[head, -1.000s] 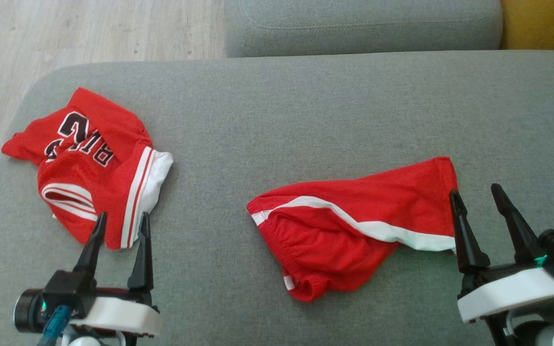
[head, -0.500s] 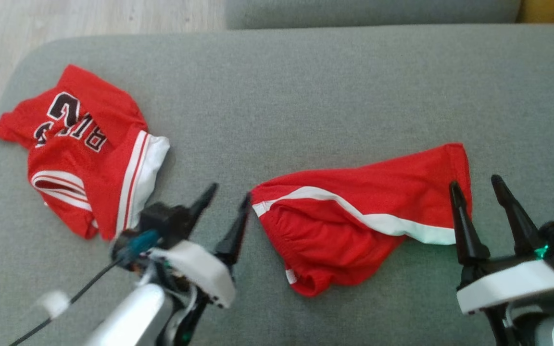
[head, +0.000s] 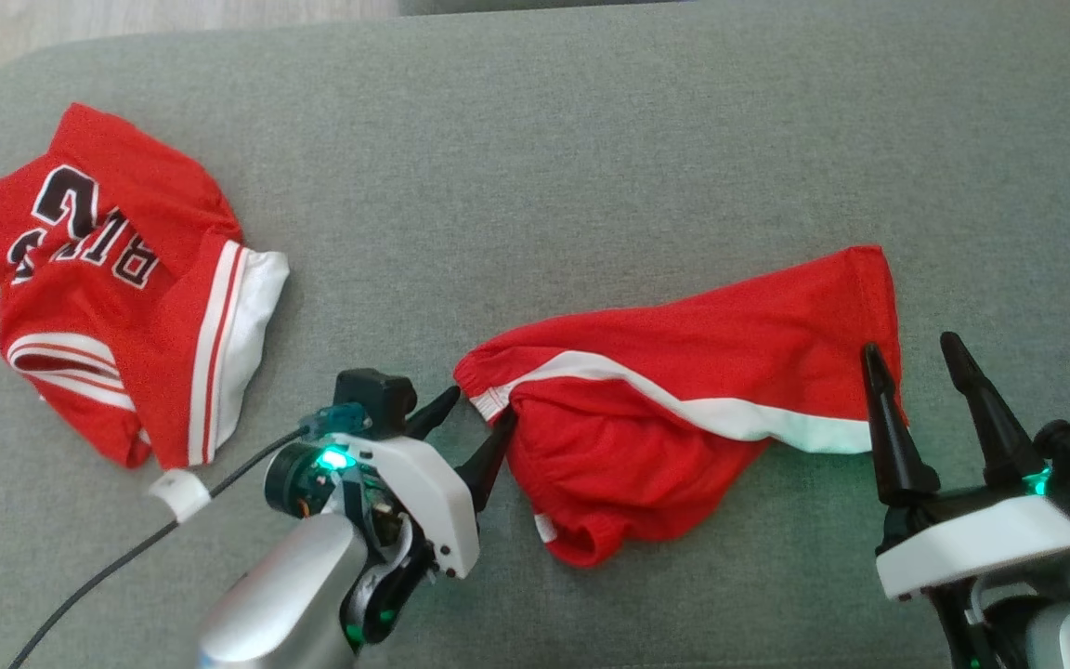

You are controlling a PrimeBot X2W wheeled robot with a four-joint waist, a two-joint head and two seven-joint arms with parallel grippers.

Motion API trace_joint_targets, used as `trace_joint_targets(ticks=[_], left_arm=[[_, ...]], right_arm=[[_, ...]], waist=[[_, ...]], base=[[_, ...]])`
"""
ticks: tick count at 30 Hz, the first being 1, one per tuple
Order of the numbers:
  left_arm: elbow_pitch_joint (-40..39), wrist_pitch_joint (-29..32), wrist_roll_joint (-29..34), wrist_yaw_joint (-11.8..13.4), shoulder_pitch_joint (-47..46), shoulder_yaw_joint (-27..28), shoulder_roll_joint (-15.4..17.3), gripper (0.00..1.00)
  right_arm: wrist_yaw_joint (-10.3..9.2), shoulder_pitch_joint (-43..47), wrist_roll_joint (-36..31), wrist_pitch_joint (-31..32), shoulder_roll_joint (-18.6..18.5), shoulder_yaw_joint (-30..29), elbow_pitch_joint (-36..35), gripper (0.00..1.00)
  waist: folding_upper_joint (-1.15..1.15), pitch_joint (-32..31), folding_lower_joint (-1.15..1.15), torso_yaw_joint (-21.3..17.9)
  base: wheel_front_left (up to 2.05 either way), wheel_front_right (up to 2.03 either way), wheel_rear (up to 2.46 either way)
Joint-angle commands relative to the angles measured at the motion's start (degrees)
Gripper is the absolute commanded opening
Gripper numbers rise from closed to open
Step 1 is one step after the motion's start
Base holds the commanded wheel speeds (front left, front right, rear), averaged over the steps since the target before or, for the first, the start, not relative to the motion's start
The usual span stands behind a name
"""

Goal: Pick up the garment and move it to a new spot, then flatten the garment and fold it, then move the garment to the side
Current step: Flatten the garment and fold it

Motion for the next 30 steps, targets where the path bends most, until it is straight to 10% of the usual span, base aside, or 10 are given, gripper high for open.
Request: trace_joint_targets(ticks=[1, 5, 6, 8, 30], left_arm=[[-0.8, -0.1, -0.3, -0.3, -2.8, 1.3, 0.2, 1.00], [2.1, 0.0, -0.4, -1.4, -4.0, 0.6, -0.6, 0.97], [2.6, -0.1, -0.4, -1.6, -4.2, 0.5, -0.7, 0.80], [3.4, -0.7, -0.2, -2.0, -4.5, 0.4, -0.9, 0.00], [-4.1, -5.1, 2.4, 0.5, -3.4, 0.6, 2.6, 0.00]], right_arm=[[-0.03, -2.6, 0.2, -0.5, -0.4, 1.1, -1.8, 1.00], [-0.03, -2.8, 0.5, -0.6, -0.4, 1.2, -1.5, 1.00], [-0.03, -2.9, 0.5, -0.7, -0.4, 1.1, -1.4, 1.00], [-0.03, -2.9, 0.5, -0.7, -0.4, 1.0, -1.2, 1.00], [-0.03, -3.2, -2.3, 4.6, -0.5, -3.5, 19.3, 1.00]], waist=[[0.00, 0.2, 0.00, -0.2], [0.00, 0.7, 0.00, -0.6], [0.00, 0.7, 0.00, -0.7], [0.00, 0.8, 0.00, -0.8], [0.00, 1.2, 0.00, 1.1]], base=[[0.00, 0.00, 0.00], [0.00, 0.00, 0.00], [0.00, 0.00, 0.00], [0.00, 0.00, 0.00], [0.00, 0.00, 0.00]])
